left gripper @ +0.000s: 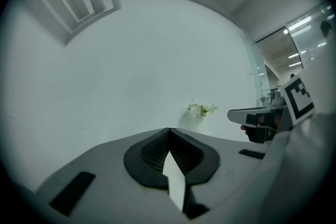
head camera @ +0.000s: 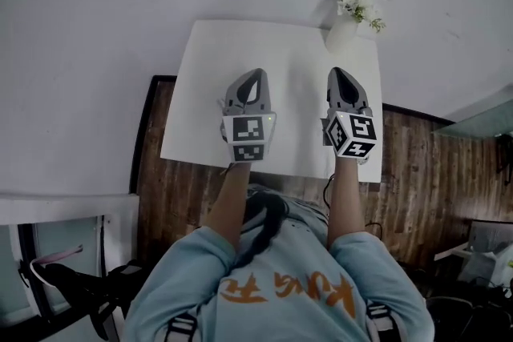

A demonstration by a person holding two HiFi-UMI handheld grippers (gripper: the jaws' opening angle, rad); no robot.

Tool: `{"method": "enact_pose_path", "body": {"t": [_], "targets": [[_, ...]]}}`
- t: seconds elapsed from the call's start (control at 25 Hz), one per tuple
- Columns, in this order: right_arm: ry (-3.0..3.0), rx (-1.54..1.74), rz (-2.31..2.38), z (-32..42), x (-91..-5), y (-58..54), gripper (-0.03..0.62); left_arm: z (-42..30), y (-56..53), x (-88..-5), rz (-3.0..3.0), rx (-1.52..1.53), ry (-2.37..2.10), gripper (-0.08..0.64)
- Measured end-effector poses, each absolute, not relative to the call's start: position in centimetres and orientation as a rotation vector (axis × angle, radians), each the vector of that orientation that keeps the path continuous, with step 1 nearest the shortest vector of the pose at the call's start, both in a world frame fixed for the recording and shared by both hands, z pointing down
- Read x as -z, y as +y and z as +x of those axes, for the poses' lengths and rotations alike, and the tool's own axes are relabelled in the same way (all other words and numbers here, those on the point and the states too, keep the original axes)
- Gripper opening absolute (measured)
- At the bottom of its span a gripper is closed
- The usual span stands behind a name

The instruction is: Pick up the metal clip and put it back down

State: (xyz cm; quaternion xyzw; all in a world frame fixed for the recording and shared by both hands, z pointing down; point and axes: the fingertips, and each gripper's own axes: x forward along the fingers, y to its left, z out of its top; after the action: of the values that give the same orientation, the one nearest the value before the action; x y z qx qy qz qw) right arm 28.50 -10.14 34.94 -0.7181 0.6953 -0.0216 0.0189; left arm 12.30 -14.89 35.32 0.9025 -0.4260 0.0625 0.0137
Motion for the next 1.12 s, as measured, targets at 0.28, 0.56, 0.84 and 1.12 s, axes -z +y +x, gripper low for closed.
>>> {"method": "enact_pose_path", "body": {"t": [0.28,0.56,0.84,1.12], "targets": [[2.112,0.018,-2.290,31.4,-33.5,-8.7,0.012,15.8,-13.9,-32.7,2.890,-0.137,-1.260,0.020],[2.151,0.017,-2.317,32.0,-33.3,-8.2,0.012,16.6,-14.1,-32.4,2.879,-0.128,-1.266,0.020],[2.149,0.010,-2.338,33.2,-33.2,-7.5,0.012,17.9,-13.7,-32.4,2.892,-0.134,-1.231,0.020],[2.133,-0.002,-2.369,34.5,-33.0,-6.6,0.012,19.1,-13.1,-32.8,2.895,-0.145,-1.184,0.020]]}}
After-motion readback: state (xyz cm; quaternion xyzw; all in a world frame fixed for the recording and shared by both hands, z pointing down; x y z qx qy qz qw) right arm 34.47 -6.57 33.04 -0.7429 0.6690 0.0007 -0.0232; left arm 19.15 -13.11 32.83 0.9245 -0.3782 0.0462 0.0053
